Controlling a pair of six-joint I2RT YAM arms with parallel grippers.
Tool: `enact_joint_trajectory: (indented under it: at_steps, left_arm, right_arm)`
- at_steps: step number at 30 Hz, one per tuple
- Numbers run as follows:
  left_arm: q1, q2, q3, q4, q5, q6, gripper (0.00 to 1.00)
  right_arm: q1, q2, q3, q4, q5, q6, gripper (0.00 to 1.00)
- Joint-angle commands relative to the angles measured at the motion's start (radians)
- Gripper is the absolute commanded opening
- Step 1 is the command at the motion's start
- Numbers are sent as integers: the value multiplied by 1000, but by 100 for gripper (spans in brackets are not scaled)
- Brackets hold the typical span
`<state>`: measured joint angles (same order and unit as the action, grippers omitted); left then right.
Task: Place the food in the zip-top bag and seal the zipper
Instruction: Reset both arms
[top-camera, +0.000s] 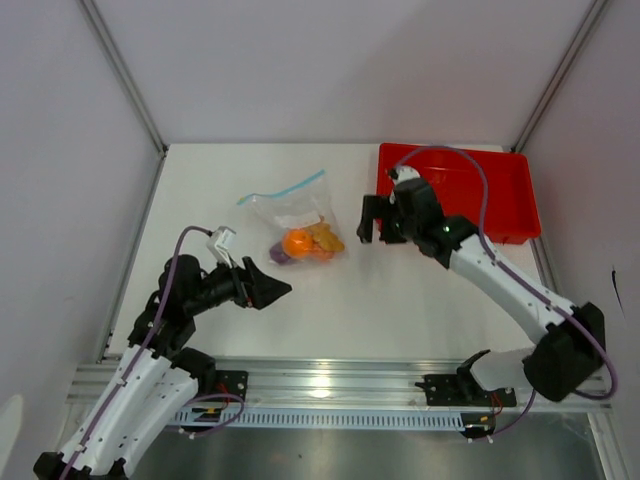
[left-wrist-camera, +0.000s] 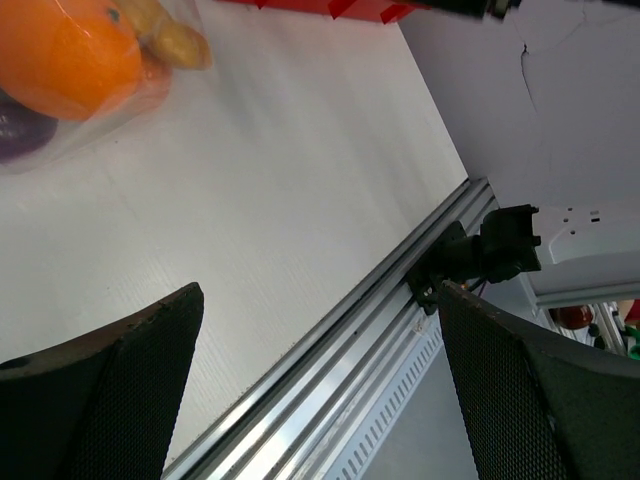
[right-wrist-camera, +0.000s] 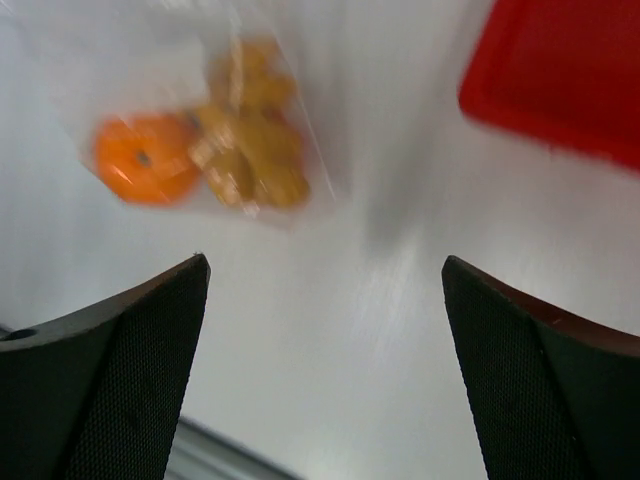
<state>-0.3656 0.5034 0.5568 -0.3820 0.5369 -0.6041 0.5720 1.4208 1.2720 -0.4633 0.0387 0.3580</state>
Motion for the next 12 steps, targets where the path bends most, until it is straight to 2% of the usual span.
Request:
enact_joint_trajectory:
  at_steps: [1,5,6,10,12]
  left_arm:
    - [-15,23,-43,107,46,-37,100]
    - [-29,58,-77,173,63,-66,100]
    - [-33,64,-83,183,66,-72,99]
    - [-45,92,-116,233,80,-86,99]
    - [-47,112,-146,345,158,-118,99]
  right_arm:
    - [29,-169,-193,-70,147,117,99]
    - [49,-408,-437,-121,179,235,99]
    - [52,-510,-468,-133,187,255,99]
    - [58,-753,-578,-211,176,326,99]
    - [72,-882,-629,-190,111,320,99]
